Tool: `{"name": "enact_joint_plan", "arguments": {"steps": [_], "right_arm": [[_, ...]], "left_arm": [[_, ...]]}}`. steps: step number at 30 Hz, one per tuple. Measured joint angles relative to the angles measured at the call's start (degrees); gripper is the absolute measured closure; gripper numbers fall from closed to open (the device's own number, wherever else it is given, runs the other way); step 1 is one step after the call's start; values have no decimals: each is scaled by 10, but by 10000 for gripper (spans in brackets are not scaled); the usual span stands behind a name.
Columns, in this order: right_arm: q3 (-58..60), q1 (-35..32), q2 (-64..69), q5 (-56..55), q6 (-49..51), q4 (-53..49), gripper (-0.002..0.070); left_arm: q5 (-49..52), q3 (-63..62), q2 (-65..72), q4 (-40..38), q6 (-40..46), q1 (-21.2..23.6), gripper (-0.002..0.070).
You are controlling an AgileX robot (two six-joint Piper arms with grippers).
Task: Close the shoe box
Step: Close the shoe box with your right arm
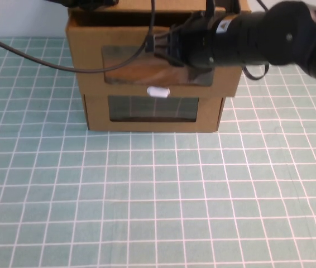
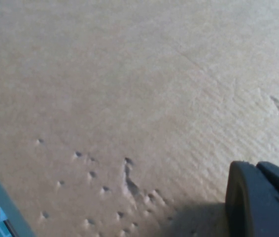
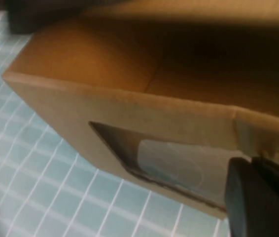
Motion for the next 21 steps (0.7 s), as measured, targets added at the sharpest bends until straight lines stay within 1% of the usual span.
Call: {"name": "enact_joint_plan", "arguments": {"steps": [8, 14, 21], "right_arm": [[-80, -28, 71, -5, -49, 72, 688], [-123, -33, 116, 11, -63, 101, 688], [-160, -47, 138, 46, -76, 121, 688]], "left_arm": [[0, 0, 0, 0, 0, 0, 680], [-2, 0, 0, 0, -1, 0, 680], [-3, 0, 0, 0, -1, 0, 680]]}}
